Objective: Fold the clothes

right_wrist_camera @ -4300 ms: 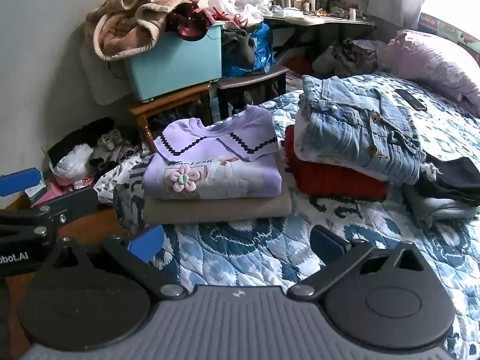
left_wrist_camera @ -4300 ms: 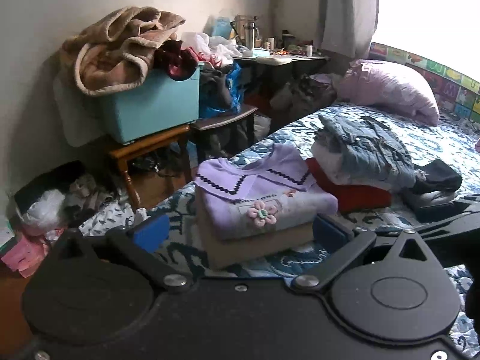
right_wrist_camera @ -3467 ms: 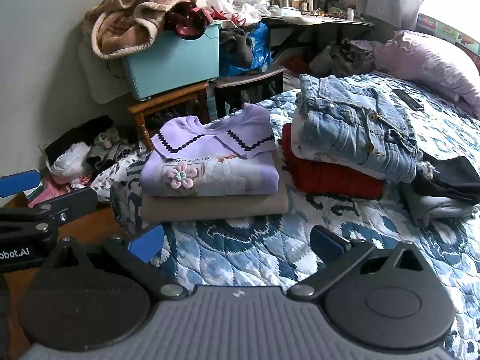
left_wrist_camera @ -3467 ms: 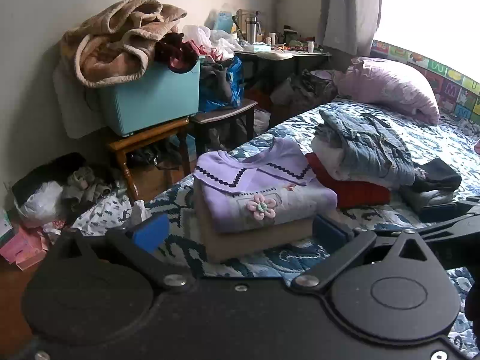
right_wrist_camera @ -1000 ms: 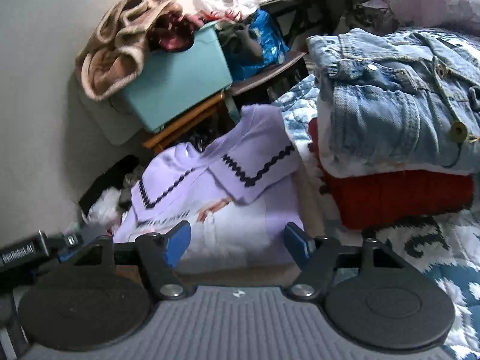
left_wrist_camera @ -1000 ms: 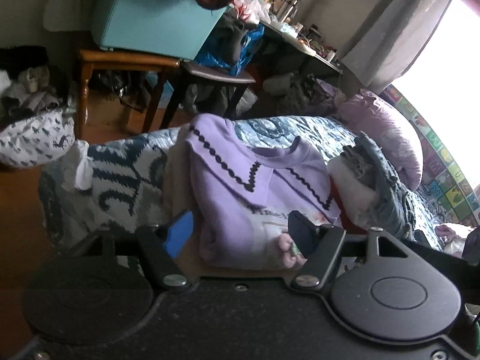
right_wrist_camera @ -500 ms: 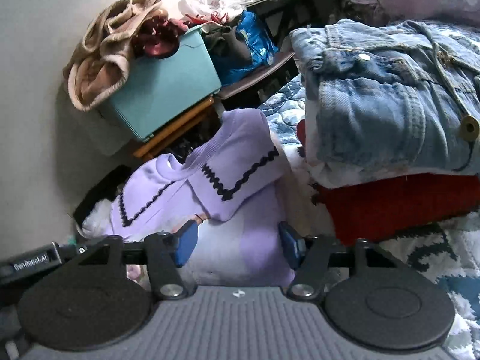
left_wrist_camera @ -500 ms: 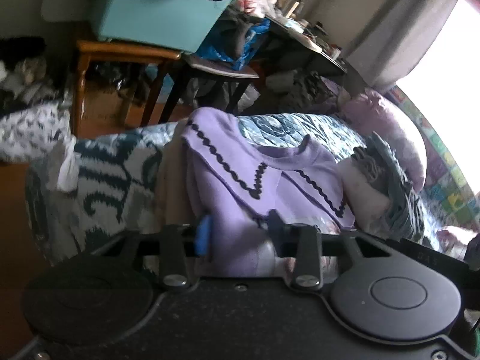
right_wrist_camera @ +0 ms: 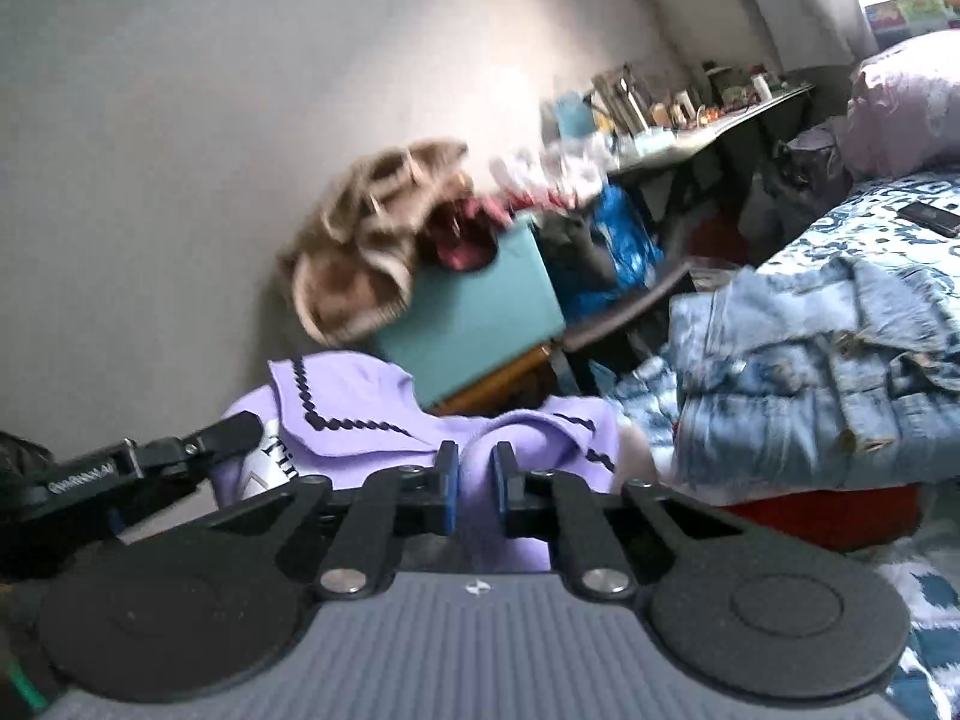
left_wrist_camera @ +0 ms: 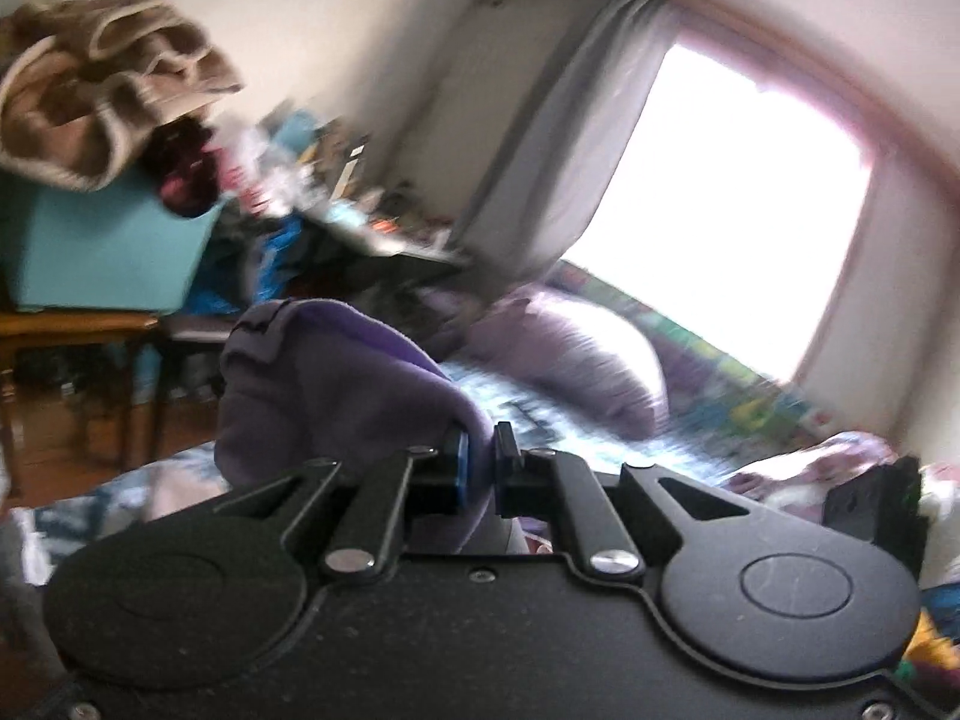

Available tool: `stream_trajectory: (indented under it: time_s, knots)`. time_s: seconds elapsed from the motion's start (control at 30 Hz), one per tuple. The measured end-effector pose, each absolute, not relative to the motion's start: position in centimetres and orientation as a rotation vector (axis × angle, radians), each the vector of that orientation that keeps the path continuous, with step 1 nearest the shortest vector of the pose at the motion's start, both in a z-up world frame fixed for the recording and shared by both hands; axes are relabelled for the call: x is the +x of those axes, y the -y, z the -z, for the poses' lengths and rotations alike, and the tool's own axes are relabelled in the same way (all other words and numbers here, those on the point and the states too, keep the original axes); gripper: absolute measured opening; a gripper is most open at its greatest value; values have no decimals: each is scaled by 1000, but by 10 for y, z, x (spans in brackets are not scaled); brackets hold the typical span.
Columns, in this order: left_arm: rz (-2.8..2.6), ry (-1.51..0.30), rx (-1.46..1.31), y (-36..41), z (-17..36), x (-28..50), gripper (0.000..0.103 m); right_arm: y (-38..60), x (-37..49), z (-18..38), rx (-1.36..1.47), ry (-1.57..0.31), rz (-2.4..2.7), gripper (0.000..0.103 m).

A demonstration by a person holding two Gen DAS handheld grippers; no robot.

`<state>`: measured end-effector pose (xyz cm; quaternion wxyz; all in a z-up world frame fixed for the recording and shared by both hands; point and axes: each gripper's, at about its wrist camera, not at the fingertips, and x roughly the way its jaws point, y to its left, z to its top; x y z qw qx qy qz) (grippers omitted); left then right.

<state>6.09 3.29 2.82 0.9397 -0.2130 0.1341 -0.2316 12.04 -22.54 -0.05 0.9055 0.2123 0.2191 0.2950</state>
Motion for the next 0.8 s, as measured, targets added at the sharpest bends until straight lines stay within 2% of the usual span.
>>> stream_trajectory:
  time_s: [0.2, 0.33, 0.6, 0.8]
  knots:
    - [618, -275, -457, 15, -57, 22, 4, 289, 52, -42, 494, -399, -600, 13]
    - [720, -320, -444, 67, -61, 0, 4, 340, -8, -51, 525, -371, -534, 13]
    - [904, -471, -391, 214, -44, -1, 4, 464, -103, -29, 613, -352, -287, 13]
    - [994, -459, -362, 325, -46, 8, 4, 550, -138, -30, 575, -254, -79, 13]
